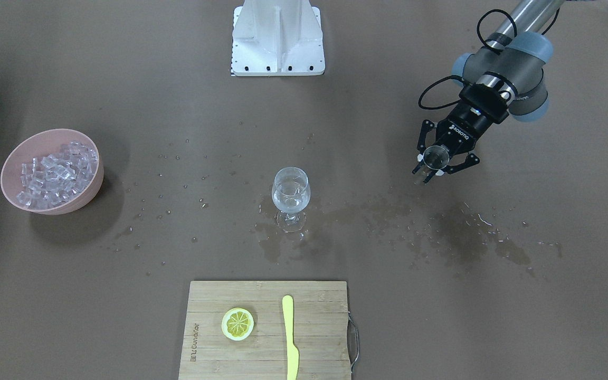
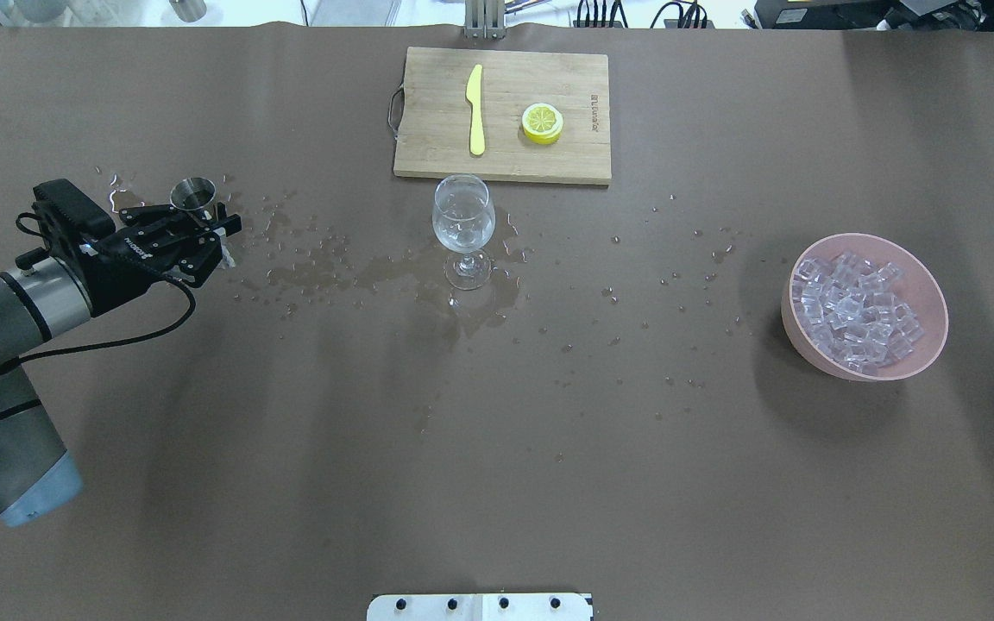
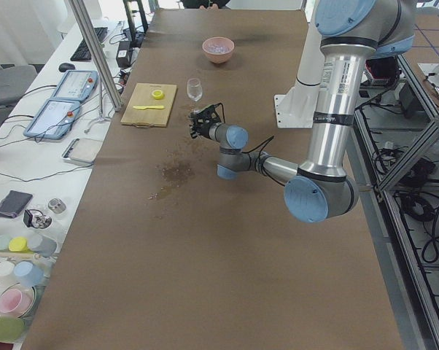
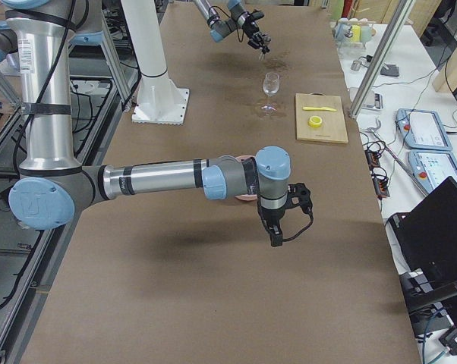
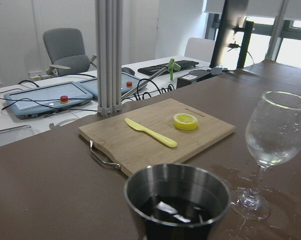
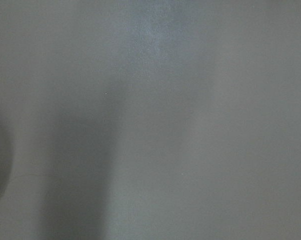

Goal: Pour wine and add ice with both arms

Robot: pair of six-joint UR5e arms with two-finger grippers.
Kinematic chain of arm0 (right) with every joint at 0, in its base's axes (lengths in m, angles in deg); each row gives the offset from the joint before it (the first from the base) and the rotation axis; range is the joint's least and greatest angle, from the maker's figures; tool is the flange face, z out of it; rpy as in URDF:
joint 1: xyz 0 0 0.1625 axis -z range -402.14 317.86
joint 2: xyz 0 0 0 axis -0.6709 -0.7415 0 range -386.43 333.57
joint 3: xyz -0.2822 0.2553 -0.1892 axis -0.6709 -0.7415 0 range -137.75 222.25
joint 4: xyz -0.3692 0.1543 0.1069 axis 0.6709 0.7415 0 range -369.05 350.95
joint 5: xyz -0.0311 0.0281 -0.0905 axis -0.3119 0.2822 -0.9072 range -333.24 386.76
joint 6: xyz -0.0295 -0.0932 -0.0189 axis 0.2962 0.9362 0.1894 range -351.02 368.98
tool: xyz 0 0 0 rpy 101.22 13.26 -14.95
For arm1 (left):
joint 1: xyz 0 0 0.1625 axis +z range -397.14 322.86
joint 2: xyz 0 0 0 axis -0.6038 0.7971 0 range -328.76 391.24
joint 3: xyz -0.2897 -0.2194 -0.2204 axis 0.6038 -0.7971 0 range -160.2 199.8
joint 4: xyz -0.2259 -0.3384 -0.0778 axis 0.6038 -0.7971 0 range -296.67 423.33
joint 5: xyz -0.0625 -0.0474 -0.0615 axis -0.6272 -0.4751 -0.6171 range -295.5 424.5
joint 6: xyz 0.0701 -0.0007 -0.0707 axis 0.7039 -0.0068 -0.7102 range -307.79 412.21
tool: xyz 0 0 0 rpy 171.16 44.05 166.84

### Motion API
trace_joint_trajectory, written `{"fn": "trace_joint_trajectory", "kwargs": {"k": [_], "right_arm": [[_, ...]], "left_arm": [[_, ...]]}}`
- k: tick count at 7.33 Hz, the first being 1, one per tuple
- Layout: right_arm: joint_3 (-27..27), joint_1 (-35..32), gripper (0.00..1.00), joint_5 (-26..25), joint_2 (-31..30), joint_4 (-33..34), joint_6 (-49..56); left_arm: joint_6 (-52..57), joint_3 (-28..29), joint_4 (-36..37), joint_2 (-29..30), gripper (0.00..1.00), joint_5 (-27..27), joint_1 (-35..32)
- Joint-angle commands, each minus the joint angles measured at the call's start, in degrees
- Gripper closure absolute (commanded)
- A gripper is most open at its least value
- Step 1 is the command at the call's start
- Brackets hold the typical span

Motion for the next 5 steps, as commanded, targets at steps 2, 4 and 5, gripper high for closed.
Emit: {"fn": "trace_joint_trajectory", "kwargs": {"k": [2,4,5], "right_arm": [[0.0,-0.1,0.0,0.0,0.0,-0.1,0.0],[0.1,0.0,0.0,0.0,0.0,0.0,-0.1],[0.1,0.0,0.0,0.0,0.0,0.0,0.0]], "left_arm": [[8.2,-0.1,8.9,6.8,1.0,-14.8,-2.1],[8.2,-0.1,15.9,11.2,1.0,-15.3,-2.0],[8.2,-1.1,19.4,12.7,1.0,-15.3,-2.0]]}}
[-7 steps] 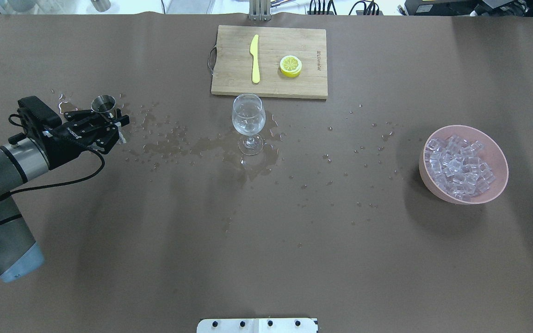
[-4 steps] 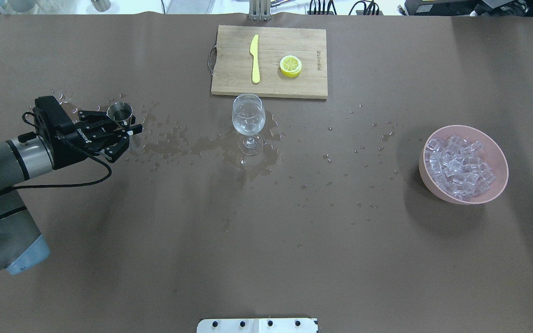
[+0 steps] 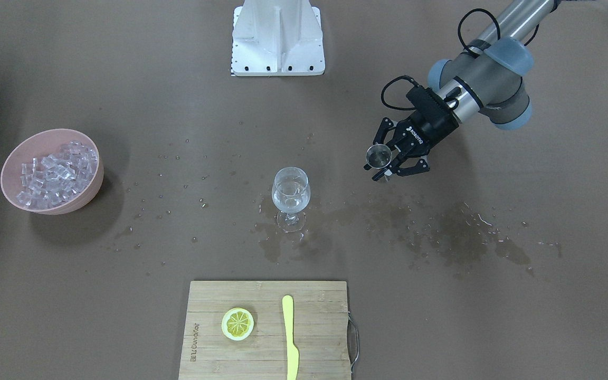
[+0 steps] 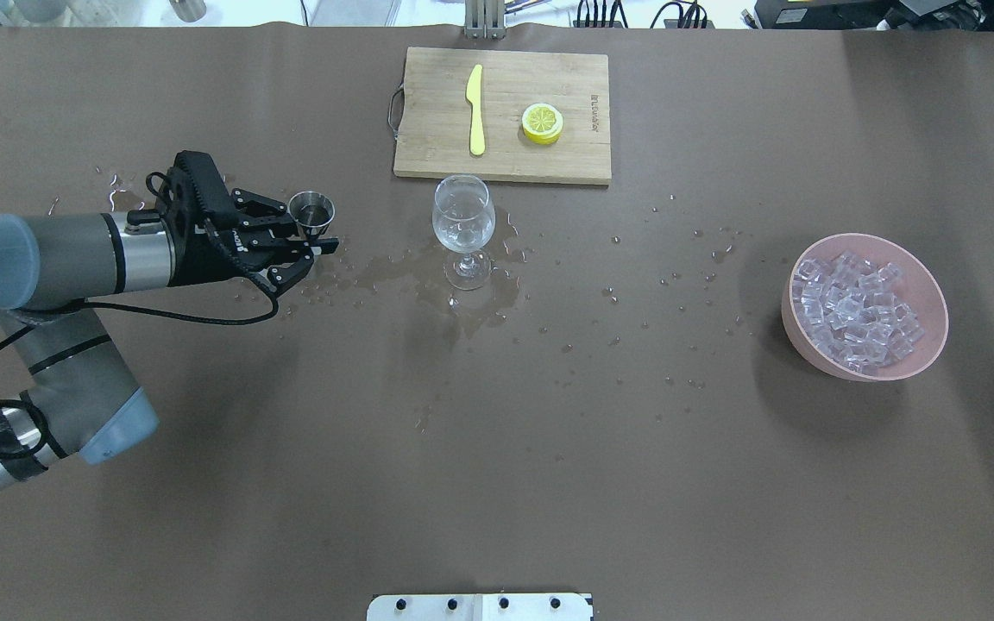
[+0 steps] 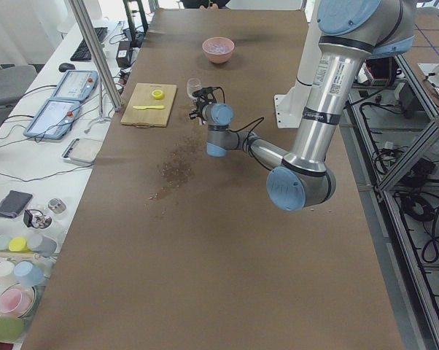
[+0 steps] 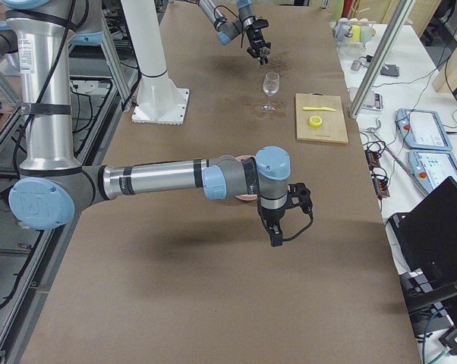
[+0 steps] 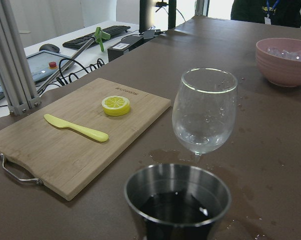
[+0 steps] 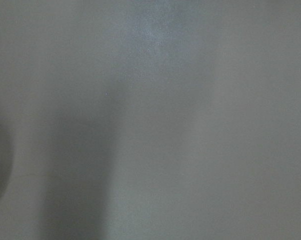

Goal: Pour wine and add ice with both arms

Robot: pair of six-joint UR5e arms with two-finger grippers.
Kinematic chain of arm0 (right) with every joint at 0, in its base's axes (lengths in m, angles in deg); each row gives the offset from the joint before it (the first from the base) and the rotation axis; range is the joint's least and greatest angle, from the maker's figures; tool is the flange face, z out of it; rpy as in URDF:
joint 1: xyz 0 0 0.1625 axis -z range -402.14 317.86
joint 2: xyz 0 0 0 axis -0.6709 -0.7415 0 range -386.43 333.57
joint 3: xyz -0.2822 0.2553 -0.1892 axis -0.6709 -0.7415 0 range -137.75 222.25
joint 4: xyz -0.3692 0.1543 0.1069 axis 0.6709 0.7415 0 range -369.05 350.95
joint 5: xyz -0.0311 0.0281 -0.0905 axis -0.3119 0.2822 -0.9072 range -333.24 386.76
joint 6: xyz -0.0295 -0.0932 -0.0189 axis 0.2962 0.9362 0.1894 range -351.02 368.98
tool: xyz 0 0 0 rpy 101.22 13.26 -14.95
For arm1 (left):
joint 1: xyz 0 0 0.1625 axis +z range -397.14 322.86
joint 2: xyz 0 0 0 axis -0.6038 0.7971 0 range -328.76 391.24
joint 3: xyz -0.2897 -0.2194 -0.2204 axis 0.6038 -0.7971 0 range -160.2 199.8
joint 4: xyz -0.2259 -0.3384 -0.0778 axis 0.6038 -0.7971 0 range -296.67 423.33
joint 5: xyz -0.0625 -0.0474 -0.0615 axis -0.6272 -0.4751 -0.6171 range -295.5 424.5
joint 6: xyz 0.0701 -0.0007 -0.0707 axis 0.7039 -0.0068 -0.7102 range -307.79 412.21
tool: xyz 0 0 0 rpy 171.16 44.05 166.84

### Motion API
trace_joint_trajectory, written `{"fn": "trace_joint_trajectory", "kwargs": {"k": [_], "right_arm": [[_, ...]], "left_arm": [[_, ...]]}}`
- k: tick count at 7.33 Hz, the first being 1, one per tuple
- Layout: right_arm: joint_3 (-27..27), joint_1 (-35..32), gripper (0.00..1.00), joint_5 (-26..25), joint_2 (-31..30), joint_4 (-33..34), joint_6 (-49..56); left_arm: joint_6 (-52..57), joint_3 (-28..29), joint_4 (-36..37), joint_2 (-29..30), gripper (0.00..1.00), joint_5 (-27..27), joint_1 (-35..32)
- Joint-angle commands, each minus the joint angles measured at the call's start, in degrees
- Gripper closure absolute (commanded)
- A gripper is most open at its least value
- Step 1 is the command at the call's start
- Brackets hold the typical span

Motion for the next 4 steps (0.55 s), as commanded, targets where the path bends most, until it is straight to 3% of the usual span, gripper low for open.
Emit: {"fn": "trace_joint_trajectory", "kwargs": {"k": [1,2,4], "right_arm": [[-0.1,-0.1,0.0,0.0,0.0,0.0,0.0],[-0.1,0.0,0.0,0.0,0.0,0.0,0.0],[-0.1,0.0,0.0,0.0,0.0,0.0,0.0]], "left_arm": [[0.1,-4.9,11.9,2.8,1.0,-0.5,0.0],[0.1,-9.5,19.2,3.3,1.0,-0.5,0.2],[0.1,-11.3,32.8,9.2,1.0,-0.4,0.5]]}}
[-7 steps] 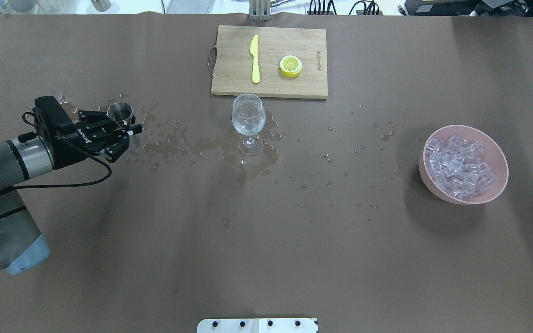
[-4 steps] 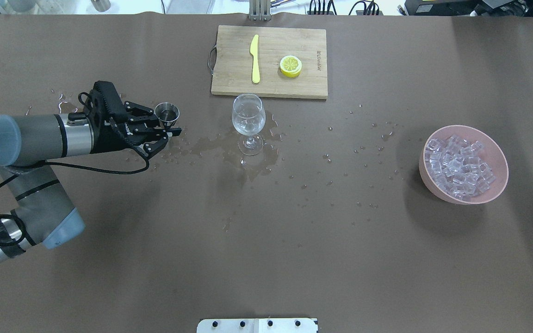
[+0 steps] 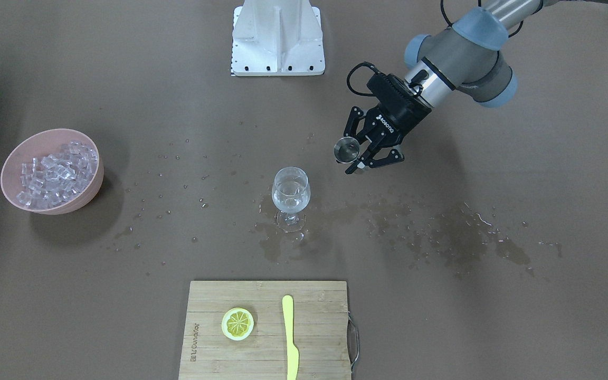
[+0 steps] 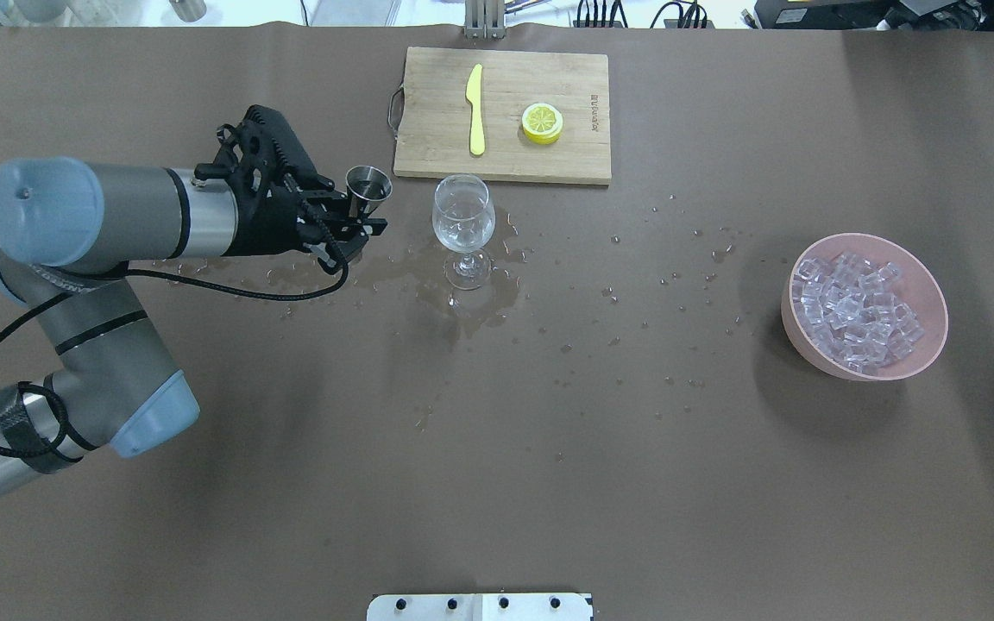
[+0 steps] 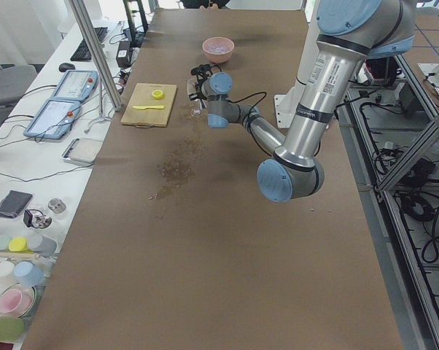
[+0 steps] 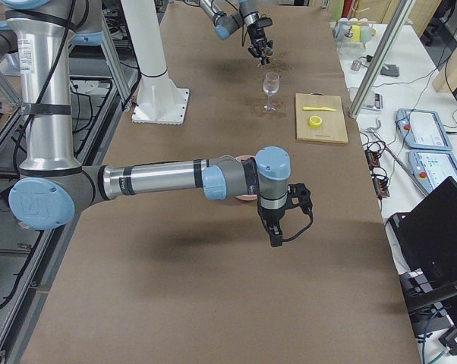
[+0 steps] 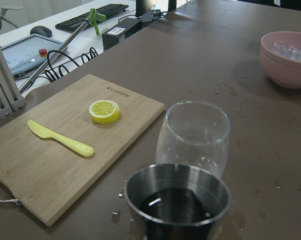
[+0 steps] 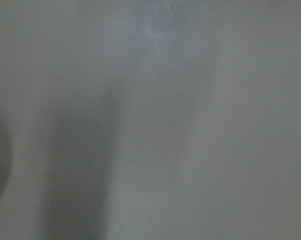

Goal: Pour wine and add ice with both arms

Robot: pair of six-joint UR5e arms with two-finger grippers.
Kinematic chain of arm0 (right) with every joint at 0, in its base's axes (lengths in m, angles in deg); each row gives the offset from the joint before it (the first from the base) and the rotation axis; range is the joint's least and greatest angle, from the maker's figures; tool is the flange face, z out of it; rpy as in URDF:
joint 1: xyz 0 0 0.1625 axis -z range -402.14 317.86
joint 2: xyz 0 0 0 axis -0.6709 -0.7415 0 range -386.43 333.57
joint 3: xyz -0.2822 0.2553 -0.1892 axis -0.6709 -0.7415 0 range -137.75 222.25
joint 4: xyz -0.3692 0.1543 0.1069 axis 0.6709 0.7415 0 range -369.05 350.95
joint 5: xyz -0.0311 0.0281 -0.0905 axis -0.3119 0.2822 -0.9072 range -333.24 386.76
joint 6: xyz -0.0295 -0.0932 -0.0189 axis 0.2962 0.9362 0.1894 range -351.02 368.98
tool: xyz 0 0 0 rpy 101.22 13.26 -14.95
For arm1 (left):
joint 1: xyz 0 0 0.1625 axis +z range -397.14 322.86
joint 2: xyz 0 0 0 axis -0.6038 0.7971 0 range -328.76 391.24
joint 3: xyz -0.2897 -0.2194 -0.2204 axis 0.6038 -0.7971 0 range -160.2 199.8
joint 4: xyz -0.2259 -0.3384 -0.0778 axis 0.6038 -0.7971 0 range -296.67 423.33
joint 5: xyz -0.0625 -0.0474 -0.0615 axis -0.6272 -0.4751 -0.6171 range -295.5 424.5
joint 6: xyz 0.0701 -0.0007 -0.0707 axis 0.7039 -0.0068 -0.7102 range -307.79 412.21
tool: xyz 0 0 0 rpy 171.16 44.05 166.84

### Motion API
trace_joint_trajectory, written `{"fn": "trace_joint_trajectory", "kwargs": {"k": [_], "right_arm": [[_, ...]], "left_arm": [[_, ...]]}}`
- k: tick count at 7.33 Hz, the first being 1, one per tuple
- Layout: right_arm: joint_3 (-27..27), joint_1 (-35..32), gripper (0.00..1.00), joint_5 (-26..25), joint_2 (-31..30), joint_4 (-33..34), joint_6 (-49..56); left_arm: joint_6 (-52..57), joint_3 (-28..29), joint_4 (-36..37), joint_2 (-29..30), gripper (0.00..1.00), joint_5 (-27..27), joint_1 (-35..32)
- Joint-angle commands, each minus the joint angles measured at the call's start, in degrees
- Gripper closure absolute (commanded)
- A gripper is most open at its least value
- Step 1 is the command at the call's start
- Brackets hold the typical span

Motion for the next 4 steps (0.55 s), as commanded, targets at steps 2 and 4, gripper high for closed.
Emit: {"fn": "trace_joint_trajectory", "kwargs": {"k": [2,4], "right_arm": [[-0.1,0.0,0.0,0.0,0.0,0.0,0.0],[-0.2,0.0,0.0,0.0,0.0,0.0,0.0]], "left_arm": [[0.1,-1.6,15.3,5.5,1.0,0.0,0.4],[0.2,-2.1,23.6,8.5,1.0,0.1,0.5]]}}
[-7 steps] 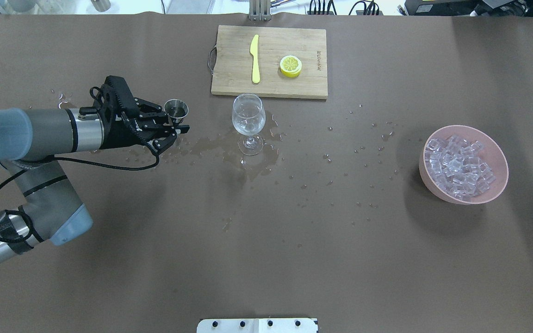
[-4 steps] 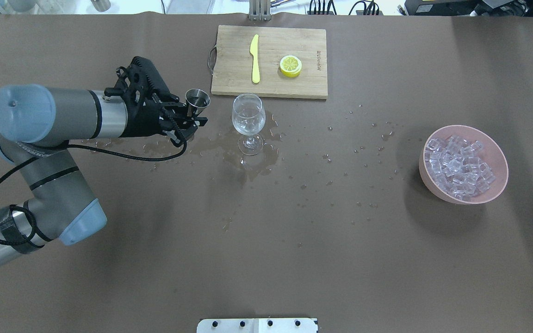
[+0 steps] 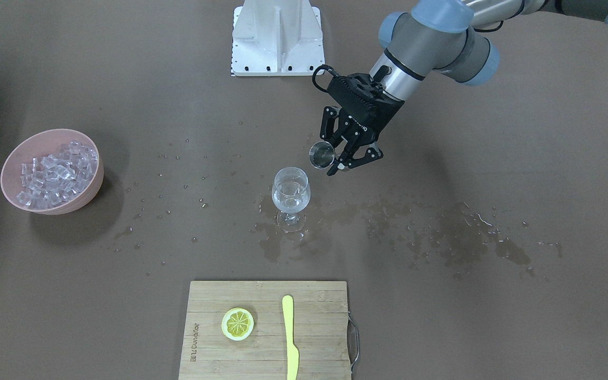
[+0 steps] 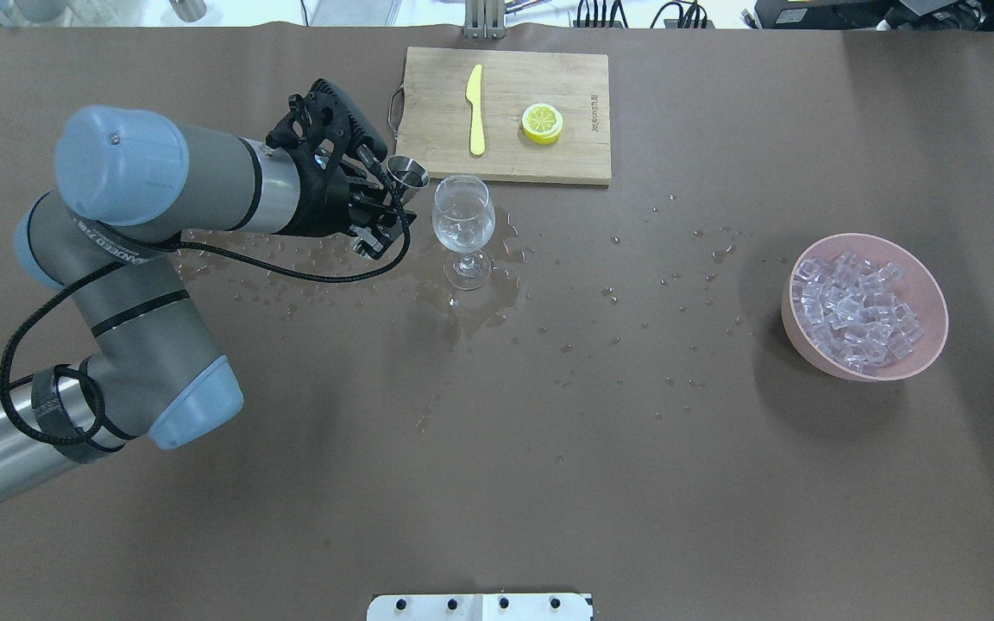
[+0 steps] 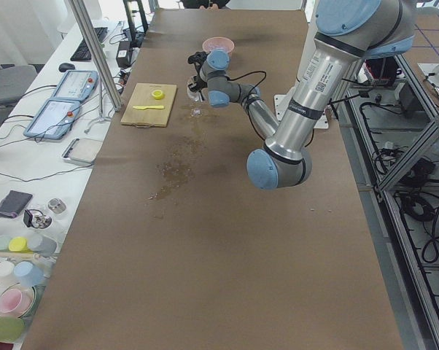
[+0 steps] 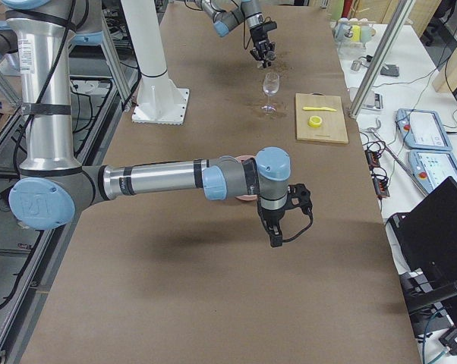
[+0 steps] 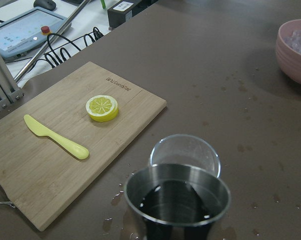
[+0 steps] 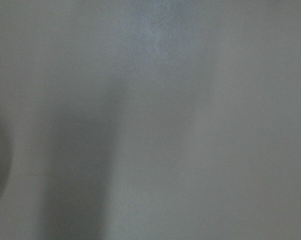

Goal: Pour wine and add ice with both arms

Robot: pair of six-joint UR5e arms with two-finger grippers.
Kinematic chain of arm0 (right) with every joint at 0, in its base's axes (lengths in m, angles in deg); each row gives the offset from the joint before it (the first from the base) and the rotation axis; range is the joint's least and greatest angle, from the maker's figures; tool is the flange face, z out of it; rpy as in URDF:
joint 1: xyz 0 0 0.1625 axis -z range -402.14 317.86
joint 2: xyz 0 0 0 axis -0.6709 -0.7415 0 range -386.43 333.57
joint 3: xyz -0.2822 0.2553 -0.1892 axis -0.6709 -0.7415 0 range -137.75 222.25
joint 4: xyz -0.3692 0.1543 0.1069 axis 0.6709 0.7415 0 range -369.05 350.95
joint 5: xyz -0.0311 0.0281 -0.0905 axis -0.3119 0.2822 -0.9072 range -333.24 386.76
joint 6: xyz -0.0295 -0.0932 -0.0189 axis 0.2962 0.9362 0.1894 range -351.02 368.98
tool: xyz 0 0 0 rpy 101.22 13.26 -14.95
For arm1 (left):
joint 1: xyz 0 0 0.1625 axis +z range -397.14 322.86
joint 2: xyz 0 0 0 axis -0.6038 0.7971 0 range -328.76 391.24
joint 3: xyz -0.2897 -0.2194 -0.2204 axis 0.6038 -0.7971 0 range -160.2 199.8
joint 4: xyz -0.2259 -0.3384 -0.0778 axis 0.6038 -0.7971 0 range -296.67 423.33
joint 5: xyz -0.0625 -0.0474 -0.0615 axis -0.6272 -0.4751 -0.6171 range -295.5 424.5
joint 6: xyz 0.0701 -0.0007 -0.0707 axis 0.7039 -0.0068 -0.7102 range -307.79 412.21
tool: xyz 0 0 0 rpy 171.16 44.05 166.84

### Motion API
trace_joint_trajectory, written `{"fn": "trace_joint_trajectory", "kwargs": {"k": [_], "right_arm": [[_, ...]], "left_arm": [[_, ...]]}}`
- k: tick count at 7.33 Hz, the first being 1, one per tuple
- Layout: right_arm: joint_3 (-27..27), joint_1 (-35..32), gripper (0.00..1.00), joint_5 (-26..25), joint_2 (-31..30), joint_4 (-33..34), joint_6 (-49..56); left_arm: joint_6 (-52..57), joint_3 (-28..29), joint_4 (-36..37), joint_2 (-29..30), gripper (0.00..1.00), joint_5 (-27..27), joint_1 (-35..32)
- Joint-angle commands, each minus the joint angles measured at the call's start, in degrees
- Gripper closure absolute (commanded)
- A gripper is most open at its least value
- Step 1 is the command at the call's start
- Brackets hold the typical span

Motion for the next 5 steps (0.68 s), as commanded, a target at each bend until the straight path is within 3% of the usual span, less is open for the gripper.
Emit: {"fn": "trace_joint_trajectory", "kwargs": {"k": [1,5], "right_arm": [[0.0,-0.1,0.0,0.0,0.0,0.0,-0.1],[-0.4,0.0,0.0,0.0,0.0,0.0,-0.1]], "left_arm": [[0.0,-1.5,10.9,3.2,1.0,0.3,0.1],[1.4,-2.6,25.6,8.3,1.0,0.6,1.9]]}}
